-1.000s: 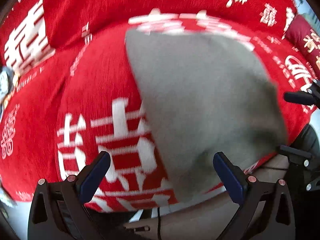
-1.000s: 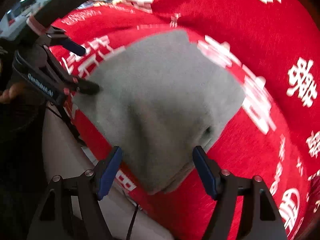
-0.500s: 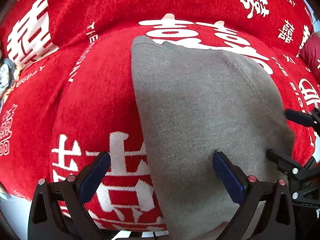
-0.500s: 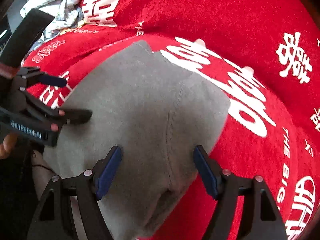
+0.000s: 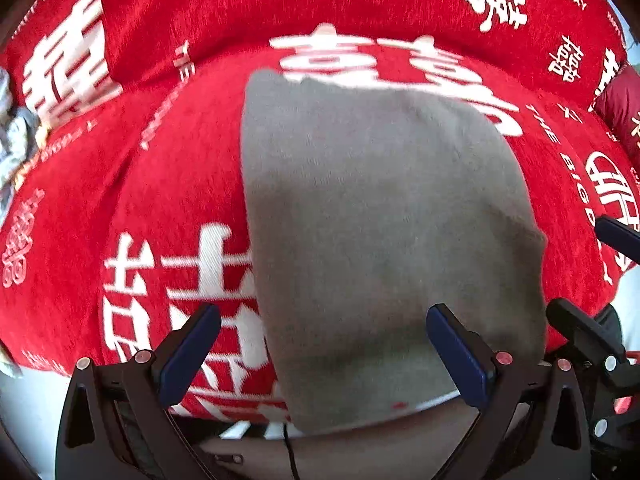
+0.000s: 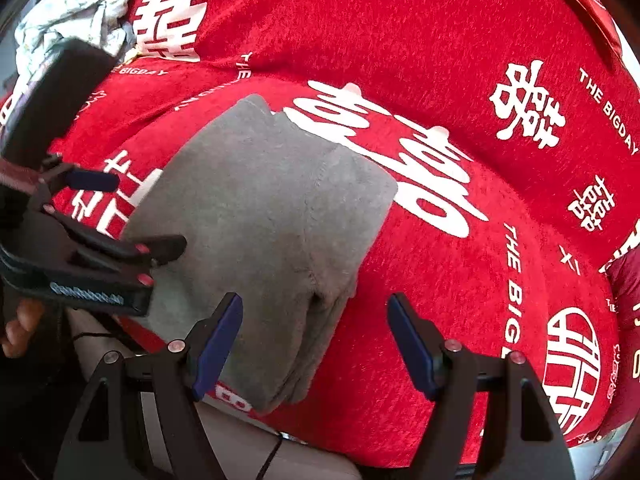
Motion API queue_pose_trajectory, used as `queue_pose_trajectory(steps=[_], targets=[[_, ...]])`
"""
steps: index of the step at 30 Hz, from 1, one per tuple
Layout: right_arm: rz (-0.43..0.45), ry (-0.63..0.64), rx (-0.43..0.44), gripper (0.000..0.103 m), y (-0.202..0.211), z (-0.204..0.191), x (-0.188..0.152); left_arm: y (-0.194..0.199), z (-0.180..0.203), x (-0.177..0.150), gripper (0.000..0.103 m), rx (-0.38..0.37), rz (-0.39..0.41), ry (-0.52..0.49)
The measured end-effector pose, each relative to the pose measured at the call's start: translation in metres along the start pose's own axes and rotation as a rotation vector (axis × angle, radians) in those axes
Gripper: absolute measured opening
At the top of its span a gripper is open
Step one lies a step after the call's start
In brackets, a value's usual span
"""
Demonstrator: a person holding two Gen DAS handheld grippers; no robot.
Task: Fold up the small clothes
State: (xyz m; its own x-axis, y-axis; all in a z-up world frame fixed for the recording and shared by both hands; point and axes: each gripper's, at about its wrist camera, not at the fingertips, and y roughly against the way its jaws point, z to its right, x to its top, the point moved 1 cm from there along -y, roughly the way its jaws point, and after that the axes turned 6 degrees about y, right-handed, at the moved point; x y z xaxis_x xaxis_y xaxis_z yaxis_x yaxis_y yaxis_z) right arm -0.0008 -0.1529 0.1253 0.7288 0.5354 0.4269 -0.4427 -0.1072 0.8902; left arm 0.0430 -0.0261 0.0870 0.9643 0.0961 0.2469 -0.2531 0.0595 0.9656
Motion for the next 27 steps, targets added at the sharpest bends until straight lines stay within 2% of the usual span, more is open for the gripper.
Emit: queue_pose_trajectory(steps=[3, 6, 8, 15, 27], targets=[[0.001, -0.006, 0.011, 0.077, -0.001, -0.002, 0.001, 0.004, -0.005, -0.003, 0.103, 0.017, -0.003, 0.037], [-0.006, -0.013, 0.039, 0.077, -0.006, -0.004, 0.000, 0.012, -0.003, -0.004, 0.103, 0.131, 0.063, 0.031], [-0.008, -0.015, 0.043, 0.077, -0.007, -0.005, 0.000, 0.016, -0.001, -0.003, 0.103, 0.158, 0.091, 0.023], [-0.007, -0.041, 0.027, 0.077, -0.009, 0.000, 0.001, 0.009, 0.003, -0.001, 0.103, 0.141, 0.060, -0.001], [-0.016, -0.052, 0.028, 0.077, -0.013, 0.003, 0.000, 0.005, 0.008, -0.003, 0.103, 0.120, 0.053, -0.012]])
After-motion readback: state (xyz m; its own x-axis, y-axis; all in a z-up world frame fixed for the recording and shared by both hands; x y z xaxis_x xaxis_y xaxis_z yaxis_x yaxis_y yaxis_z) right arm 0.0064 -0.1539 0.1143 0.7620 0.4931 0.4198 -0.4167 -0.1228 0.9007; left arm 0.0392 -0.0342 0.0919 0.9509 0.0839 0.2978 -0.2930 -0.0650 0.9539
